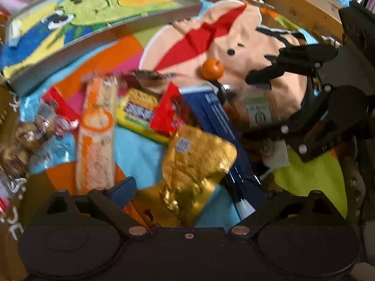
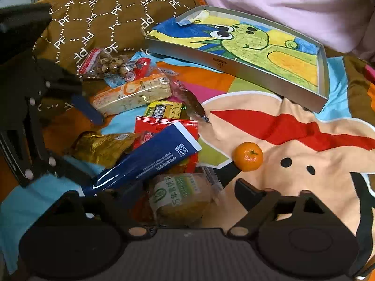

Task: Organize snacks
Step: 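Grasp the gold foil packet with the left gripper while the right grasps the wrapped biscuit, then carry the gold packet and biscuit into the tray and open both grippers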

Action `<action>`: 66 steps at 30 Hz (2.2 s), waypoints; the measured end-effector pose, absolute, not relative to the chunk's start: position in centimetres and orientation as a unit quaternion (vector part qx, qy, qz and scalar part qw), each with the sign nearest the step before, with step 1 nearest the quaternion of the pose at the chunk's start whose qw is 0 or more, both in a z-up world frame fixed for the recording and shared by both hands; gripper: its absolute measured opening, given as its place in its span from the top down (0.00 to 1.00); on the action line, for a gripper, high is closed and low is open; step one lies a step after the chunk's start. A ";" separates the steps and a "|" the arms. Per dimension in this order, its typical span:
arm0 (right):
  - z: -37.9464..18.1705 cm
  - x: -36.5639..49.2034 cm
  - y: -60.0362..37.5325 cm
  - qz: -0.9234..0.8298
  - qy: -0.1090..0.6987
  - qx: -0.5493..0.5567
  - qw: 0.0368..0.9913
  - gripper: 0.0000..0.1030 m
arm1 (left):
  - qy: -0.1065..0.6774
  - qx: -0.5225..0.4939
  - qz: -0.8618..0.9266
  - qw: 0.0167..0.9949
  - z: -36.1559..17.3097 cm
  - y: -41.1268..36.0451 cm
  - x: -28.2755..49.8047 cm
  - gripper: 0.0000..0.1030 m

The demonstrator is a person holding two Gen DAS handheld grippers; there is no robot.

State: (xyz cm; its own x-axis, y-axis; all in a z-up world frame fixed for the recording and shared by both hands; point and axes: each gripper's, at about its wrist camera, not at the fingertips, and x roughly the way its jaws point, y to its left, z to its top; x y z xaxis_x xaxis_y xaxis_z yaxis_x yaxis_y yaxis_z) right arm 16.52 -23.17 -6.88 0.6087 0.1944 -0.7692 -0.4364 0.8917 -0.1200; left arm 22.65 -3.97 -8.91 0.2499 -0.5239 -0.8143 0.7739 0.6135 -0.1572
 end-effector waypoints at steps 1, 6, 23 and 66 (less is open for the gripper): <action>-6.9 16.5 -23.2 0.180 0.407 -0.147 0.883 0.21 | 0.449 0.143 -0.418 0.777 -8.9 -4.0 22.5 0.07; -6.9 16.1 -23.3 0.183 0.416 -0.141 0.879 0.29 | 0.475 0.116 -0.425 0.762 -8.5 -4.0 22.5 0.07; -7.2 15.7 -23.3 0.188 0.450 -0.113 0.866 0.25 | 0.484 0.119 -0.408 0.765 -9.6 -4.6 23.4 0.07; -4.4 12.9 -21.8 0.132 0.356 -0.107 0.919 0.46 | 0.475 -0.085 -0.280 0.830 -4.8 -1.5 21.7 0.84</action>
State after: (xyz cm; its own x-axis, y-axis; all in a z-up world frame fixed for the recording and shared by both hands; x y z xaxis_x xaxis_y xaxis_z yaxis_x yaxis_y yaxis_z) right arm 12.87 -21.77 -4.38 0.7114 0.1666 -0.6827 -0.3193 0.9420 -0.1029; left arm 21.74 -1.50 -4.80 0.3913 -0.5456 -0.7410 0.3845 0.8286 -0.4070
